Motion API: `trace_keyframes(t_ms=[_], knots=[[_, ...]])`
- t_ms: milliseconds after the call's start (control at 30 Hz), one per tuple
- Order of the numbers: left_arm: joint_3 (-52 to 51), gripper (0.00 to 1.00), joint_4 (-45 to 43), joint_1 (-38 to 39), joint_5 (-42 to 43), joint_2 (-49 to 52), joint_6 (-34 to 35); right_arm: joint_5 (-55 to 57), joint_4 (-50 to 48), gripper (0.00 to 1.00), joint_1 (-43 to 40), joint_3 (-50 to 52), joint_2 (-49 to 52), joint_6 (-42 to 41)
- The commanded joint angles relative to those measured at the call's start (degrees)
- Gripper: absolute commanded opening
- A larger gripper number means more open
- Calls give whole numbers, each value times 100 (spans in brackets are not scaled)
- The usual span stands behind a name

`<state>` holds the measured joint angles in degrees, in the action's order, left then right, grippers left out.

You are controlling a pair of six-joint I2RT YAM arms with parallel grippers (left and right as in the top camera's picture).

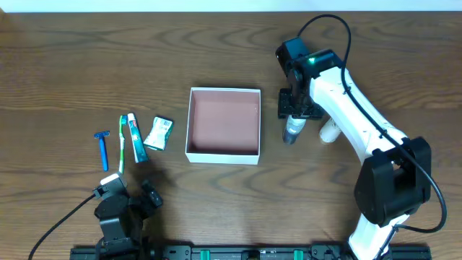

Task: Pack container
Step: 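Move the right gripper to the clear hand-wash bottle and grasp it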

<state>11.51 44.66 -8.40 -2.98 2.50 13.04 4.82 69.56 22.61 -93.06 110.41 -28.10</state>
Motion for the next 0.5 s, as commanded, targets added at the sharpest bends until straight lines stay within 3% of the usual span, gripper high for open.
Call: trace_keyframes(t_ms=[0, 300, 467], knots=[[-111, 98, 83, 13, -2, -39, -94, 188, 26, 51, -85, 50, 17, -61], [-111, 98, 83, 13, -4, -39, -94, 245, 33, 37, -79, 15, -258, -55], [-111, 98, 83, 13, -2, -39, -94, 243, 31, 37, -70, 2, -970, -52]])
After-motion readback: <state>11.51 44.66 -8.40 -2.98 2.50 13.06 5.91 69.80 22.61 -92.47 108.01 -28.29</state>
